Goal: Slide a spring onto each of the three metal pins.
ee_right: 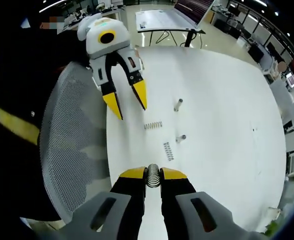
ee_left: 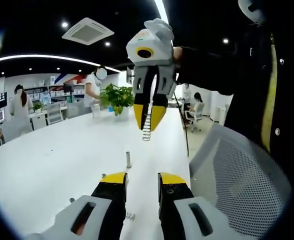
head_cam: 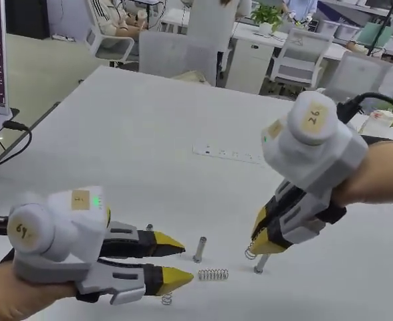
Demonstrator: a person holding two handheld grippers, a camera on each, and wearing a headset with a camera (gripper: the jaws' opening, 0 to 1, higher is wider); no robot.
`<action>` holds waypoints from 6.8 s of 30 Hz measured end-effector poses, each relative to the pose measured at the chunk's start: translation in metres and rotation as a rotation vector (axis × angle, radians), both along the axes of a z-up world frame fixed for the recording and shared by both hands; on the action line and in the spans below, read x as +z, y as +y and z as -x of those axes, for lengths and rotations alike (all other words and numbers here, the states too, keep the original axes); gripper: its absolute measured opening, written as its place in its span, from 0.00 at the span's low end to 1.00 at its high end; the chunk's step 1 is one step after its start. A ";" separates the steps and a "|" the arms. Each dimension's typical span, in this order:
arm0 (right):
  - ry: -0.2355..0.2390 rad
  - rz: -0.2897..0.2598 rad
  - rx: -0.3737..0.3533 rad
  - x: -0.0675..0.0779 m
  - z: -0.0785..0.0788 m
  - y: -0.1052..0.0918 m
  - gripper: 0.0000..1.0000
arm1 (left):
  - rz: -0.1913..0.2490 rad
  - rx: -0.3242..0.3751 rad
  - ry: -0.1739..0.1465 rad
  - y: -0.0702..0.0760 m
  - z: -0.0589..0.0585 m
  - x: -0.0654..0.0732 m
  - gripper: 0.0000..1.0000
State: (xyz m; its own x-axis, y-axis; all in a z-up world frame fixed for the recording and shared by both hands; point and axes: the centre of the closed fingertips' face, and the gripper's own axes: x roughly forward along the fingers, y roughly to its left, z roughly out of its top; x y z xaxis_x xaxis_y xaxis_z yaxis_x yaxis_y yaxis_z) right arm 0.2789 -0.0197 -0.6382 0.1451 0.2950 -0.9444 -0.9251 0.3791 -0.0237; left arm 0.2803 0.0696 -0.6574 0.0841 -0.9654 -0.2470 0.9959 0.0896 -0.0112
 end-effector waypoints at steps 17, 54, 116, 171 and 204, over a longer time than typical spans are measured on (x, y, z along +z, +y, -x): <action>-0.040 0.033 -0.091 -0.004 -0.020 -0.037 0.08 | -0.054 0.148 -0.009 0.037 -0.019 -0.020 0.52; -0.024 0.055 -0.156 -0.033 -0.046 -0.068 0.08 | -0.140 0.285 -0.059 0.072 -0.035 -0.049 0.77; 0.068 0.064 -0.205 -0.110 -0.055 -0.073 0.08 | -0.136 0.270 -0.058 0.067 -0.037 -0.042 0.72; -0.025 0.038 -0.129 -0.117 -0.058 -0.053 0.18 | -0.143 0.257 -0.056 0.067 -0.032 -0.041 0.68; -0.024 0.014 0.149 -0.147 -0.049 0.015 0.14 | -0.148 0.266 -0.049 0.071 -0.030 -0.042 0.66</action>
